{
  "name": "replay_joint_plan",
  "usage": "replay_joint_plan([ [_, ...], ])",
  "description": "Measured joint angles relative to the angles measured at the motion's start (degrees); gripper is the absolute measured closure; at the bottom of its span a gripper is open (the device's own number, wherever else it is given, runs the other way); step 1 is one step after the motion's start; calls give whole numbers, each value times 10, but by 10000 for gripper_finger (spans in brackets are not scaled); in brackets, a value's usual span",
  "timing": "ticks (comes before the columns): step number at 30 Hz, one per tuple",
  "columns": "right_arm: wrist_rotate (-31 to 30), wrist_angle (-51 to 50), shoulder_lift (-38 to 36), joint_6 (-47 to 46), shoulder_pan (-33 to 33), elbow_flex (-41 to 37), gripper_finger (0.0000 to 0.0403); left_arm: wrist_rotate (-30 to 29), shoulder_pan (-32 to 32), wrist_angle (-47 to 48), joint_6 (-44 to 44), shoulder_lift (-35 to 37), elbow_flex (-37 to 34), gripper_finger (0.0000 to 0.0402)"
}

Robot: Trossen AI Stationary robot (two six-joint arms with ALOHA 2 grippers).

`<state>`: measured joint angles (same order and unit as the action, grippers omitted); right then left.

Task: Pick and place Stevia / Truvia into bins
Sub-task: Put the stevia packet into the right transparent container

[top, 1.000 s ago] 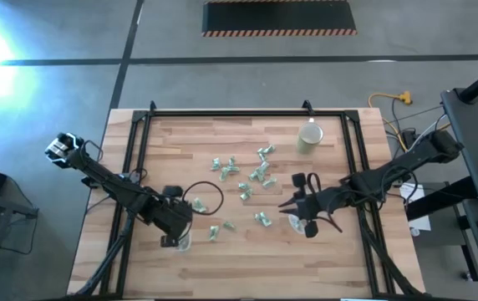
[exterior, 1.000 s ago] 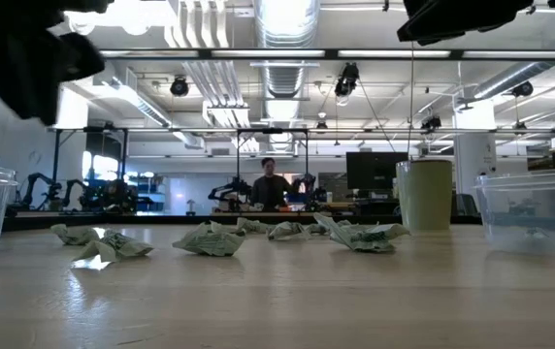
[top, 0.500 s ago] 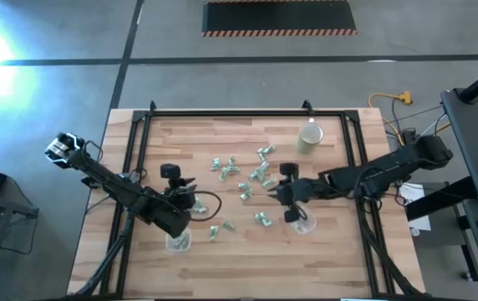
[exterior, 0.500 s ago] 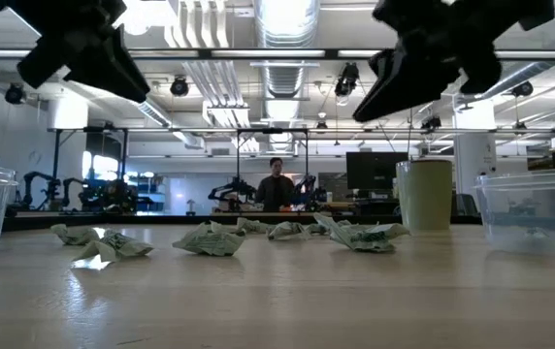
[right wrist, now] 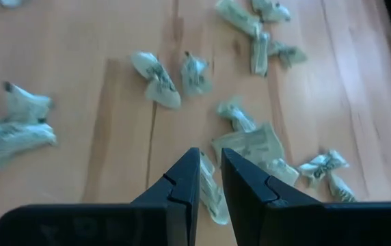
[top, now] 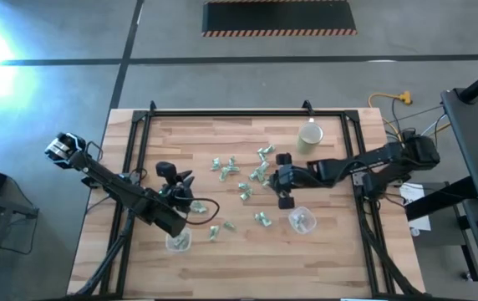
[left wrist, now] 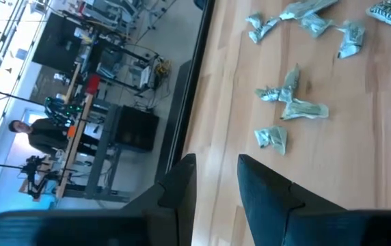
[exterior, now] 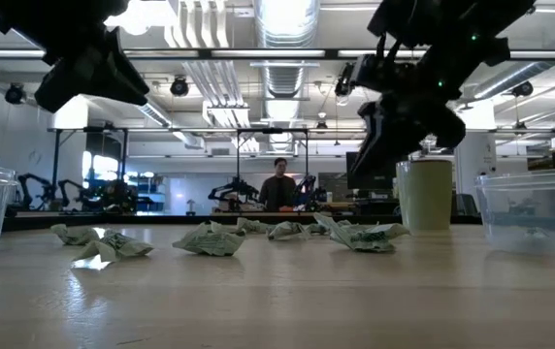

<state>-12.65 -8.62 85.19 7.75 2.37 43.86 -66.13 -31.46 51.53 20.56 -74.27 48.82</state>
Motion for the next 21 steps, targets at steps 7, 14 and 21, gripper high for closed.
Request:
replay_joint_plan([
  [7, 59, 2, 38, -1, -38, 0, 351, 0, 0, 0, 1, 1, 0, 311],
  [14, 94, 4, 60, 2, -60, 0, 347, 0, 0, -2, 1, 1, -1, 311],
  [21, 98, 12, 67, 4, -68, 0, 297, 0, 0, -4, 2, 1, -1, 311],
])
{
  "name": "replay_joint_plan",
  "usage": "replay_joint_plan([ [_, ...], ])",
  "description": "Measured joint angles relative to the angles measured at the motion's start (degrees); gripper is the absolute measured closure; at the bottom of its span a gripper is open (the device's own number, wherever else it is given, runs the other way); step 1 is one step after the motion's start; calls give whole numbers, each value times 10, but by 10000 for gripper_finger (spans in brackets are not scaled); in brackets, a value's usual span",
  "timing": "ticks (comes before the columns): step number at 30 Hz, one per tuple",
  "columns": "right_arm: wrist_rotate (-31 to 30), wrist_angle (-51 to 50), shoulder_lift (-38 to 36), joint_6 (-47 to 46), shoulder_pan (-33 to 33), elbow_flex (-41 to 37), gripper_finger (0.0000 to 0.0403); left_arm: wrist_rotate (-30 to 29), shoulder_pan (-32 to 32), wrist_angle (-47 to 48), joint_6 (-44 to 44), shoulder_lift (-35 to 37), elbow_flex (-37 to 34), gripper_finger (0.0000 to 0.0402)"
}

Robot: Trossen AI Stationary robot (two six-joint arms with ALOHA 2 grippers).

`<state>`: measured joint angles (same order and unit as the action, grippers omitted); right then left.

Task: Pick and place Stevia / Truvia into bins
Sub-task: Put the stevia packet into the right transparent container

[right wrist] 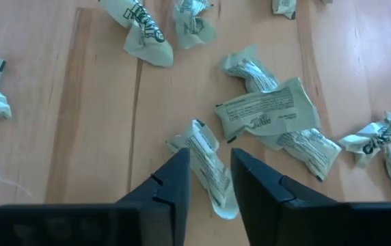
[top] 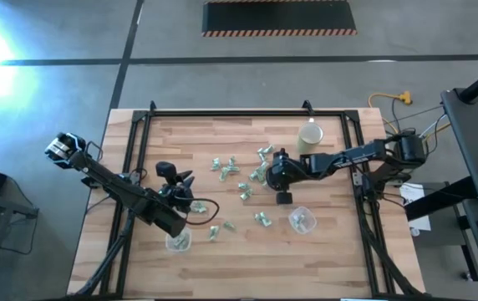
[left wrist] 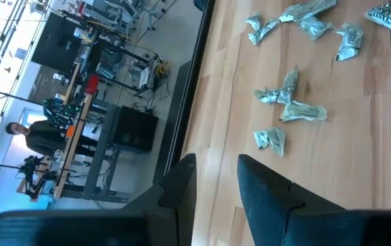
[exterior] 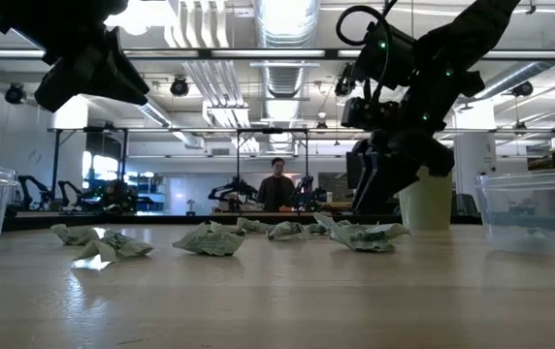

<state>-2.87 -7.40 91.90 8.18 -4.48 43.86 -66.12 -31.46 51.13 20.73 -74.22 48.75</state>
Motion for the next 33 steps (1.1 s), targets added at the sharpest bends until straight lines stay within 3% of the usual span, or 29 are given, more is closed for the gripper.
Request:
replay_joint_plan([
  [6, 1, 2, 2, -1, -1, 0, 262, 0, 0, -1, 0, 0, 0, 311],
  [12, 2, 11, 25, -19, -9, 0, 259, 0, 0, -1, 0, 0, 0, 311],
  [24, 3, 19, 59, -26, -10, 1, 279, 0, 0, -2, 0, 0, 0, 311],
  [33, 2, 18, 57, -21, -9, 1, 336, 0, 0, -2, 0, 0, 0, 311],
])
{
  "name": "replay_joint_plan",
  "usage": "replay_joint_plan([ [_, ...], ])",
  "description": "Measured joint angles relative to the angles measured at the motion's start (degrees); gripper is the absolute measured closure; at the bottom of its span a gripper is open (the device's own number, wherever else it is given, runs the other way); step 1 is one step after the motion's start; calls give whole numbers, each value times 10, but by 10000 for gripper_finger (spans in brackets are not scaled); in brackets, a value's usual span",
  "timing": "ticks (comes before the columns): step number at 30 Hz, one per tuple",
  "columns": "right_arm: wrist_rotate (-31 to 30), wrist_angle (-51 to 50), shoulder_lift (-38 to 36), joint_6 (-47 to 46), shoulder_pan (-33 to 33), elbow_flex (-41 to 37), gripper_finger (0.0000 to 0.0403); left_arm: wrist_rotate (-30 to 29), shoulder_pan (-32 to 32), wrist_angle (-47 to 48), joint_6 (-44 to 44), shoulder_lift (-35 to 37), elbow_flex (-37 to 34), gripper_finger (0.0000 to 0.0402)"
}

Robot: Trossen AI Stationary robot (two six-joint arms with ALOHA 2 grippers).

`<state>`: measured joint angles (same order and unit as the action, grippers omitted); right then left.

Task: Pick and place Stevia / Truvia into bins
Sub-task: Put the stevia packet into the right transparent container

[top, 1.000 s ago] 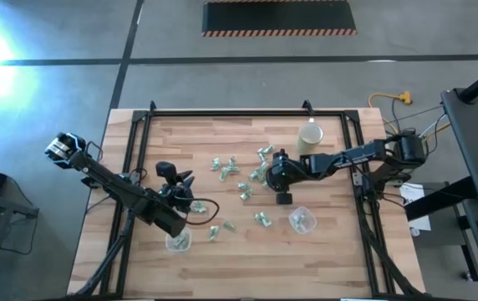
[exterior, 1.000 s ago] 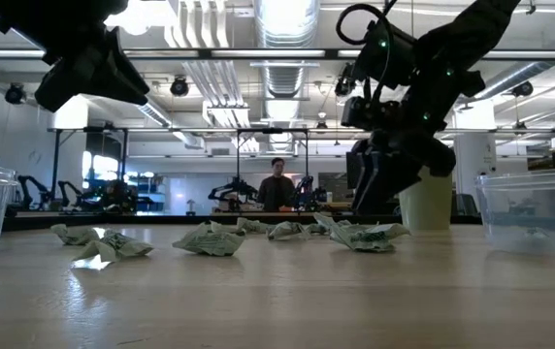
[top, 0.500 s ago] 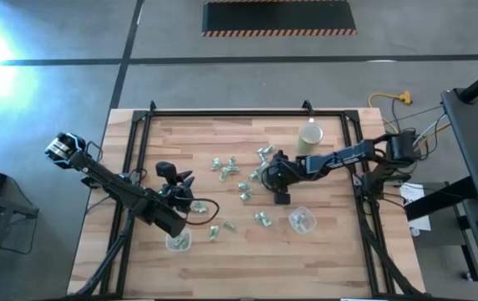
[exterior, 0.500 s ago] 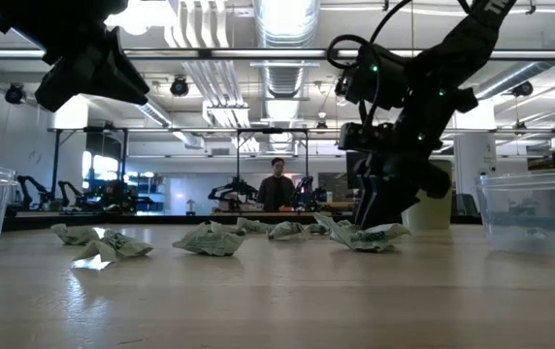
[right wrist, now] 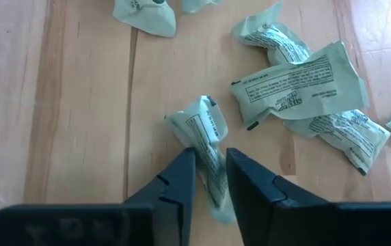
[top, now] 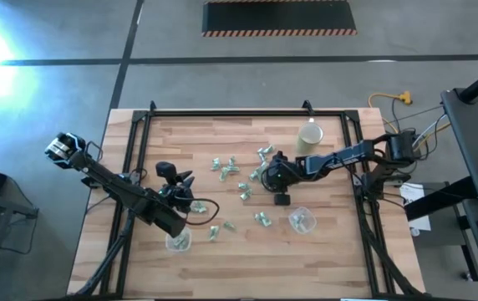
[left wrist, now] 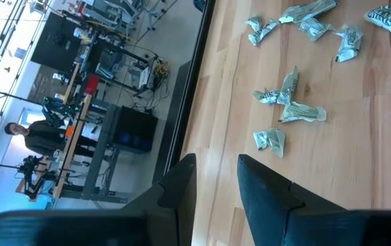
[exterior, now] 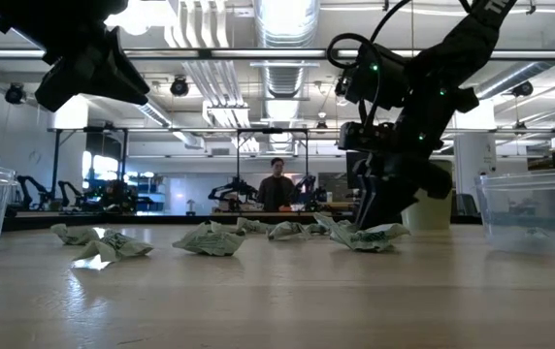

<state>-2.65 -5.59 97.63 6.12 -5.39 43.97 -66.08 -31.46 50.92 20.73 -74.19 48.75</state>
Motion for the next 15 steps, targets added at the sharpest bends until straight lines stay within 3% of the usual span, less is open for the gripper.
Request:
replay_joint_plan([
  [7, -3, 0, 0, -1, 0, 0, 368, 0, 0, 0, 0, 0, 0, 311],
  [15, -7, -2, -20, -1, -1, -2, 376, 0, 0, 0, 0, 0, 0, 311],
])
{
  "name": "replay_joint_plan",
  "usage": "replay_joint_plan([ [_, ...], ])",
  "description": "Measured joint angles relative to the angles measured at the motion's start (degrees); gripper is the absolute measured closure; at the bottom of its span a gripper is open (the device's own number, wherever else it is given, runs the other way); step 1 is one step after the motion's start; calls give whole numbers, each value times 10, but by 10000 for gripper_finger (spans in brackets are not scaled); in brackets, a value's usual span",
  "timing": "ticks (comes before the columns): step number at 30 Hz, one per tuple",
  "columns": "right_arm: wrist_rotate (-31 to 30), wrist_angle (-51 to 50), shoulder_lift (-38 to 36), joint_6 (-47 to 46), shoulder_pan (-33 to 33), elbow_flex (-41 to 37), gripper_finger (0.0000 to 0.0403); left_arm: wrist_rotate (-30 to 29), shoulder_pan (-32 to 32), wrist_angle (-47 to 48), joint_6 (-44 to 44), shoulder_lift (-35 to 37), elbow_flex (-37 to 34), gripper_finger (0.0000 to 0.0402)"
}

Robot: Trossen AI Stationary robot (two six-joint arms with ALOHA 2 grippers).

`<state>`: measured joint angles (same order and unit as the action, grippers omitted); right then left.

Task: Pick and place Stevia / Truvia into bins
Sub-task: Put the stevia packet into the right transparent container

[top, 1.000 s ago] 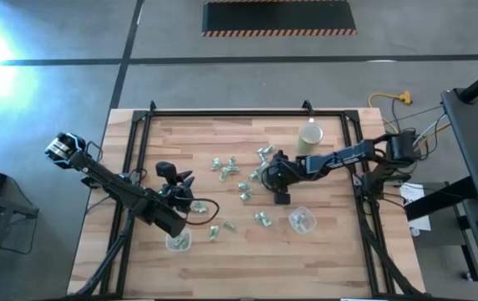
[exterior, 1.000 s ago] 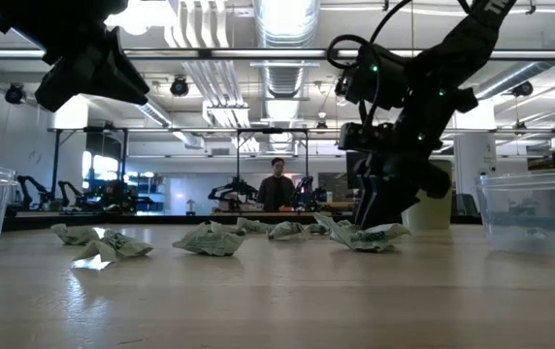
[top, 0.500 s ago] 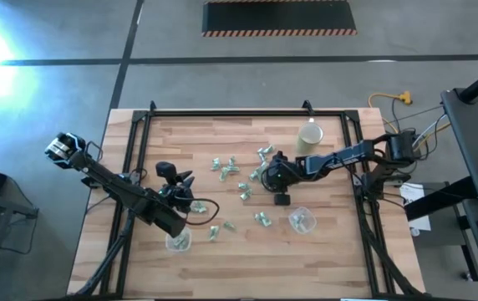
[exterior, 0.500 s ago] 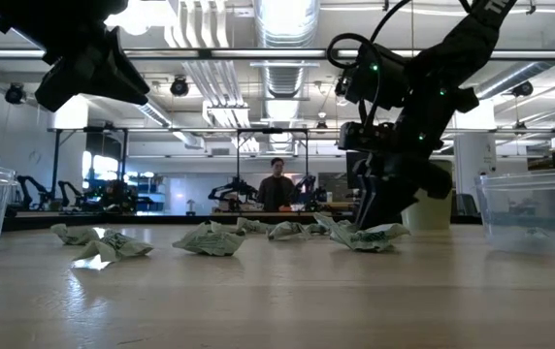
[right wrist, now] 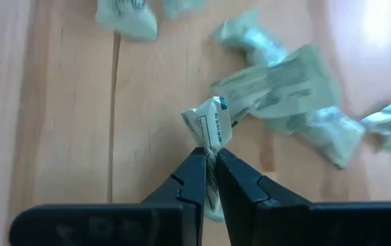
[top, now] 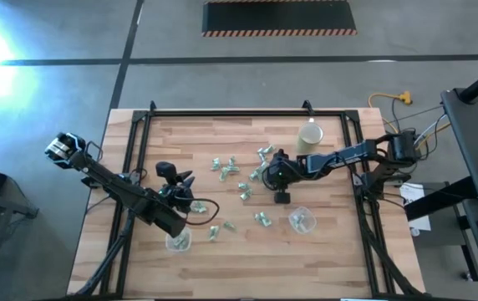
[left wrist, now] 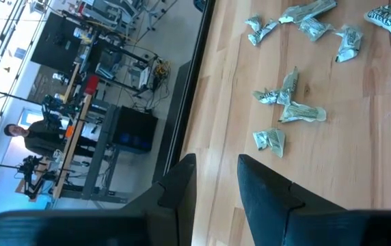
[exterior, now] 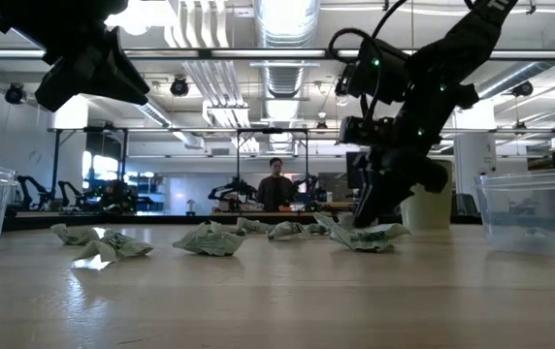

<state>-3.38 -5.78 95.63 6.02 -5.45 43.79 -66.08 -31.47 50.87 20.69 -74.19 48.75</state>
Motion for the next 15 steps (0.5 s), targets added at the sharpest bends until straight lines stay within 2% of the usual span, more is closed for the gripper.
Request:
replay_joint_plan([
  [8, 2, -9, -62, -13, 3, 0, 376, 0, 0, 0, 0, 0, 0, 311],
  [15, 8, -102, -138, -51, 25, 0, 376, 0, 0, -2, 0, 0, 0, 311],
])
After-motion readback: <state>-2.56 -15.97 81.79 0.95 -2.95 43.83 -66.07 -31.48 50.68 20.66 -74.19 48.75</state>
